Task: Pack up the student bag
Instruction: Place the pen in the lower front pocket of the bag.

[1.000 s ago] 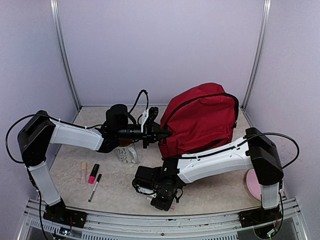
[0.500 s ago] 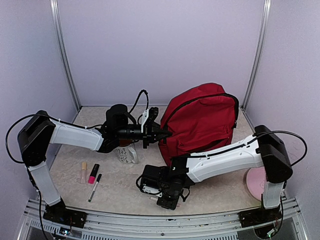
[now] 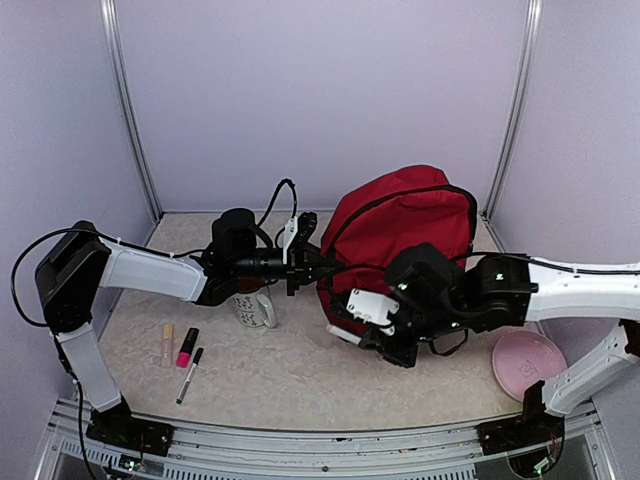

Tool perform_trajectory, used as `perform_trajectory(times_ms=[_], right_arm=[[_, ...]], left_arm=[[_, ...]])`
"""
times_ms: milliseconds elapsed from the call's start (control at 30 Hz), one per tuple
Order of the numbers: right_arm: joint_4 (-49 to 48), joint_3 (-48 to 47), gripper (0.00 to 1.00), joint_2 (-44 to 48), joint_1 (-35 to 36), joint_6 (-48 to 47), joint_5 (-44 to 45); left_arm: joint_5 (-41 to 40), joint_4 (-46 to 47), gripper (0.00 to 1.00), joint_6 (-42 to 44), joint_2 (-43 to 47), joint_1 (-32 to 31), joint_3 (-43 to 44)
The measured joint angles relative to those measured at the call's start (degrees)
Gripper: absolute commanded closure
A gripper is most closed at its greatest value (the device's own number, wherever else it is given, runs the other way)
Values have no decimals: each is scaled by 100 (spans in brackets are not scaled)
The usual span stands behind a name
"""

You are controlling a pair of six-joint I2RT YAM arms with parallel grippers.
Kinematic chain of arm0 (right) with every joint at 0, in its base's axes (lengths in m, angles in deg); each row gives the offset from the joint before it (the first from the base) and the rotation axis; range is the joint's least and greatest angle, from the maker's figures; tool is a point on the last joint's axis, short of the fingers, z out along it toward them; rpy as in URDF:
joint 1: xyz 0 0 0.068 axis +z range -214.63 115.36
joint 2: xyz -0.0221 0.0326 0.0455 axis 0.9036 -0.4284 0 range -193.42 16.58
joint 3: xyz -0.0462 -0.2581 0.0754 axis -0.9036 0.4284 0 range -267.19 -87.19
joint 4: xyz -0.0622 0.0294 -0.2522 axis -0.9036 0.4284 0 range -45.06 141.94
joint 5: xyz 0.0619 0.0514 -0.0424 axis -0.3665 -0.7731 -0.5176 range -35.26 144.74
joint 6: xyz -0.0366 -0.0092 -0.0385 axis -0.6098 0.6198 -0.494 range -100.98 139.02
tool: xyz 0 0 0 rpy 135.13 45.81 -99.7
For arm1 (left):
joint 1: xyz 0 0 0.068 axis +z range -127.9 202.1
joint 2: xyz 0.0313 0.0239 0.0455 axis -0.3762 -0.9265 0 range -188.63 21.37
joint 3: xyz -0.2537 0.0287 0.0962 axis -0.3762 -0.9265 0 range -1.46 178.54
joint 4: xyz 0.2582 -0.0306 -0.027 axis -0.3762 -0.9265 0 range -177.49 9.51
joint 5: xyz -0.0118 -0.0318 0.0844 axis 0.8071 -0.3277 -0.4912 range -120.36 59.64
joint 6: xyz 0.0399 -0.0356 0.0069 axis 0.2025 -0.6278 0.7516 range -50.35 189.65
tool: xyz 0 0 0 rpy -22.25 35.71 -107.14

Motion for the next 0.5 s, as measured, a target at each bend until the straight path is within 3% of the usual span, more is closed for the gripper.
perform_trajectory(times_ms=[133,267,500], right_arm=[[-505,313,100,1075,-973,-841,-229],[-1154,542,100,1497,-2159,-1856,-527],[-1593,885,100,1526,-2909,-3178,-1574]], left_arm=[[-26,-2,100,-20,0,0,0],[-50,-2,100,-22,0,0,0],[-76,-2,100,-24,0,0,7]])
